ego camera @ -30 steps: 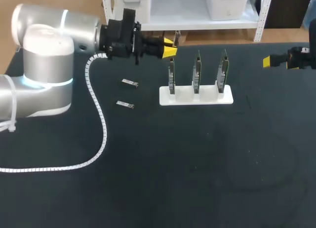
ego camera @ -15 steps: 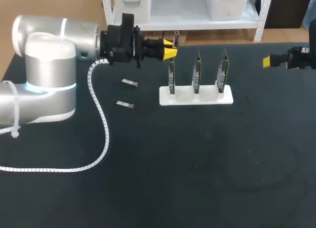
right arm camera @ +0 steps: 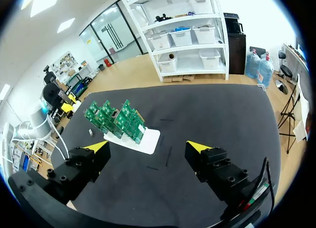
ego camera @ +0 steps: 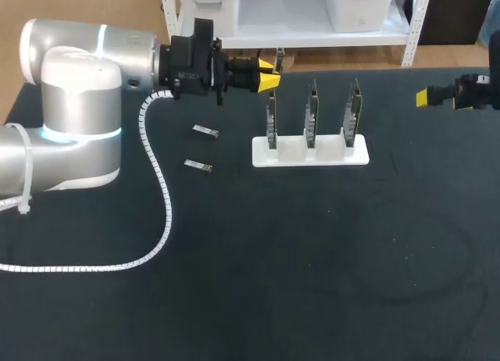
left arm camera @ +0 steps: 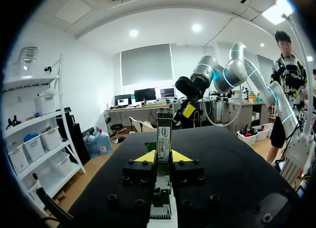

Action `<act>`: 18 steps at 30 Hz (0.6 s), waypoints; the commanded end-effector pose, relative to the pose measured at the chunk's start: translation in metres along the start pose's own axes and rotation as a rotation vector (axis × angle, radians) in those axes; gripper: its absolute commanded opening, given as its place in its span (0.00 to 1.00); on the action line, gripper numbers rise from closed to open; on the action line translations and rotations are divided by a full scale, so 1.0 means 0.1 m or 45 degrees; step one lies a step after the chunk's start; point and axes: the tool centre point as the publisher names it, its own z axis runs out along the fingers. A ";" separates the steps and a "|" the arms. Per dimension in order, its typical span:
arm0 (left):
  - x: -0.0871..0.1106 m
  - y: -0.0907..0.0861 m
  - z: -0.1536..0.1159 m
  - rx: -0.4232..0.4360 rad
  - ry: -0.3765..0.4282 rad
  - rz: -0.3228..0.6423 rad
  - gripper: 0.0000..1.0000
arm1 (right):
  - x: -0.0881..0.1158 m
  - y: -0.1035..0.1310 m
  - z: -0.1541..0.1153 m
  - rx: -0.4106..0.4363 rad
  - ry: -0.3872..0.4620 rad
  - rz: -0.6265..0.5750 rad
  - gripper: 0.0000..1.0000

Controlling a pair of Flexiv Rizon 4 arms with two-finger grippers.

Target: Pick up the optical module with the left hand, and insert it into the network port with the right hand.

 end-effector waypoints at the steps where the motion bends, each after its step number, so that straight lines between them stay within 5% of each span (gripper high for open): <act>1: 0.01 0.01 0.00 0.002 -0.002 0.002 0.00 | 0.00 0.01 0.00 0.006 -0.001 0.000 1.00; 15: 0.01 0.01 0.00 0.002 -0.002 0.002 0.00 | 0.00 0.01 0.00 0.006 -0.001 0.000 1.00; 18: 0.01 0.01 0.00 0.002 -0.002 0.002 0.00 | -0.18 0.15 -0.07 -0.015 0.031 -0.181 1.00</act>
